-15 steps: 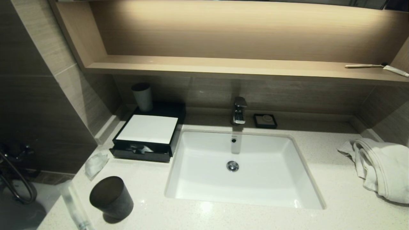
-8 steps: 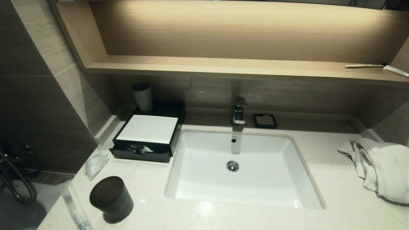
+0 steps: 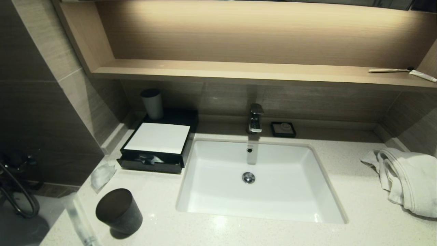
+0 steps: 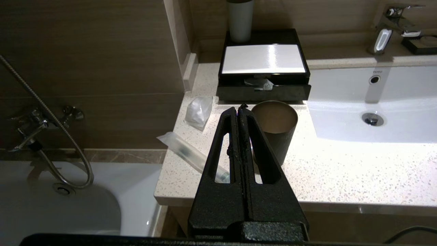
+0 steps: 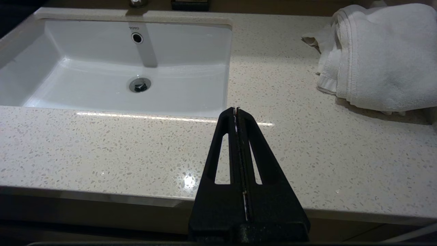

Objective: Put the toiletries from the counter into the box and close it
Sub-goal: Pick up the cup

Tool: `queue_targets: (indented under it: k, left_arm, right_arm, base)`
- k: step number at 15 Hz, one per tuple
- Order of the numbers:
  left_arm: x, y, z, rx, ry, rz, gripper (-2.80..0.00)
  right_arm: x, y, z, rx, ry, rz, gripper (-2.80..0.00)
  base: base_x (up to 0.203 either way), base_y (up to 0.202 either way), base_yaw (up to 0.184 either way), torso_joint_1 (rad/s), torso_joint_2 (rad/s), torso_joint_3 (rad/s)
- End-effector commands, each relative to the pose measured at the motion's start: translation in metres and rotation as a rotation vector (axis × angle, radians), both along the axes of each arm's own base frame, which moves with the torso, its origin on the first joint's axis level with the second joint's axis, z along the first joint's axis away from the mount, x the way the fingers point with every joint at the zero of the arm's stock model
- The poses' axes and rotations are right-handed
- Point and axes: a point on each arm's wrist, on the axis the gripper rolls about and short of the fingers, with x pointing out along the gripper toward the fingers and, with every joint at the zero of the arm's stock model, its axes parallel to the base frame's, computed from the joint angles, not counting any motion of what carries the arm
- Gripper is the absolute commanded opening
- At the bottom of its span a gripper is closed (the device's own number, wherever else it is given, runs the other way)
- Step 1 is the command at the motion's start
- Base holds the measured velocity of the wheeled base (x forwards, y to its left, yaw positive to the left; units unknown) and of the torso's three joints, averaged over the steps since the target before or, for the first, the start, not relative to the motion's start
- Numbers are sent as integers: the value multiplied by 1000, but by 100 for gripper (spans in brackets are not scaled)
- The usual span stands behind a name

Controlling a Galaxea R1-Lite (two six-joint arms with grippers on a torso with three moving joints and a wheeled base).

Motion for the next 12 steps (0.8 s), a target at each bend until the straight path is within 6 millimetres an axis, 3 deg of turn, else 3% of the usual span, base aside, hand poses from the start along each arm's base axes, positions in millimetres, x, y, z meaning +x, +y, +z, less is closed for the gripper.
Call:
queue_targets:
  k: [1, 5, 8, 12]
  left_arm:
    - [-8, 0, 9, 1, -33, 1, -280]
    - [-17, 0, 37, 15, -60, 3, -280]
    - [8, 0, 69, 17, -2, 4, -280]
    - [47, 0, 89, 17, 77, 3, -280]
  right_arm:
    - [0, 0, 0, 0, 0, 0, -280]
    - [0, 0, 0, 0, 0, 0, -280]
    - [0, 0, 0, 0, 0, 0, -280]
    - [0, 0, 0, 0, 0, 0, -280]
  base:
    - [0, 0, 0, 0, 0, 0]
    - [0, 0, 0, 0, 0, 0]
    - [0, 0, 0, 0, 0, 0]
    - [0, 0, 0, 0, 0, 0]
